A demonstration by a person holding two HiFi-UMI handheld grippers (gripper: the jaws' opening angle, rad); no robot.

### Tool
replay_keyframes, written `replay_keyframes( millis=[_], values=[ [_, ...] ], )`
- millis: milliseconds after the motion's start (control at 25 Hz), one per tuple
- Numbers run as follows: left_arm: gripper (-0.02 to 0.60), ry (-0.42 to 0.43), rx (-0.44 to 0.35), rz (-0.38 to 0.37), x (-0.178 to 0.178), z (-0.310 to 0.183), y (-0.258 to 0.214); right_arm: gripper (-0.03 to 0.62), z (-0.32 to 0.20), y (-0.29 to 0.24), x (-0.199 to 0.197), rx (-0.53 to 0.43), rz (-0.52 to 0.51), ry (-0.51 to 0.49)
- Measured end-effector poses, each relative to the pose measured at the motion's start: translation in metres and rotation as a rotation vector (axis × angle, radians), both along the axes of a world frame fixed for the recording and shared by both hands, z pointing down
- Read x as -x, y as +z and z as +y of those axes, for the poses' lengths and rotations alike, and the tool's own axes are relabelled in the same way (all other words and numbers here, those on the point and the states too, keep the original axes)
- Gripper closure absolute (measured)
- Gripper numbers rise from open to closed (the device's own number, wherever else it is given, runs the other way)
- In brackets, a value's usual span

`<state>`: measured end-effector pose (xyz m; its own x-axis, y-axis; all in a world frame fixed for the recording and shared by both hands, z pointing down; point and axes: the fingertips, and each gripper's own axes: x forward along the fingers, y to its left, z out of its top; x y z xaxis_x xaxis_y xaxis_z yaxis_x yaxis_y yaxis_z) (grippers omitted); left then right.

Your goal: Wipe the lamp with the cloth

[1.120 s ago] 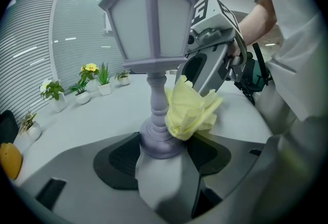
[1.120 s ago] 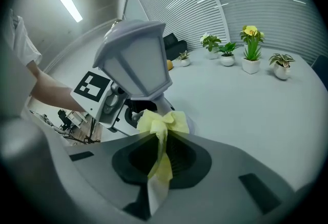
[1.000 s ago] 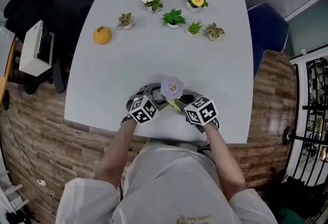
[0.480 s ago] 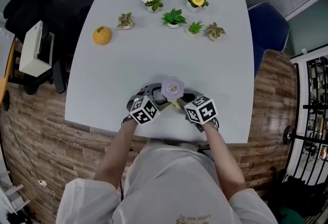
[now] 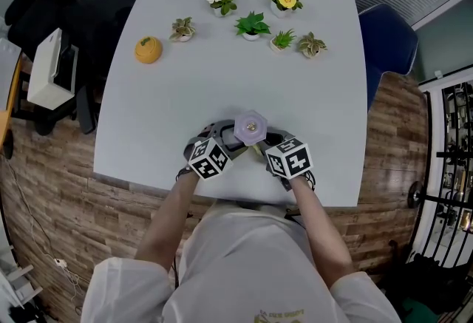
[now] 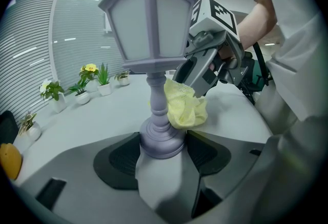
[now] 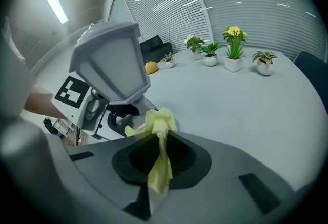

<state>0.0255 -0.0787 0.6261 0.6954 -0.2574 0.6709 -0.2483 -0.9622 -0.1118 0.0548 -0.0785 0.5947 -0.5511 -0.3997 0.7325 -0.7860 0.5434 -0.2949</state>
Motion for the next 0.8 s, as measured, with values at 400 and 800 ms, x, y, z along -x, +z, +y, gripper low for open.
replay_keyframes(
  millis=[400,800],
  values=[
    [0.285,-0.001,0.003,-0.001,0.0,-0.002,0.002,0.551,-0.004,0.0,-0.002,-0.005,0.003,0.03],
    [0.285,-0.002,0.003,-0.002,0.0,-0.002,0.002,0.551,-0.005,-0.03,-0.002,-0.048,-0.068,0.049]
  ],
)
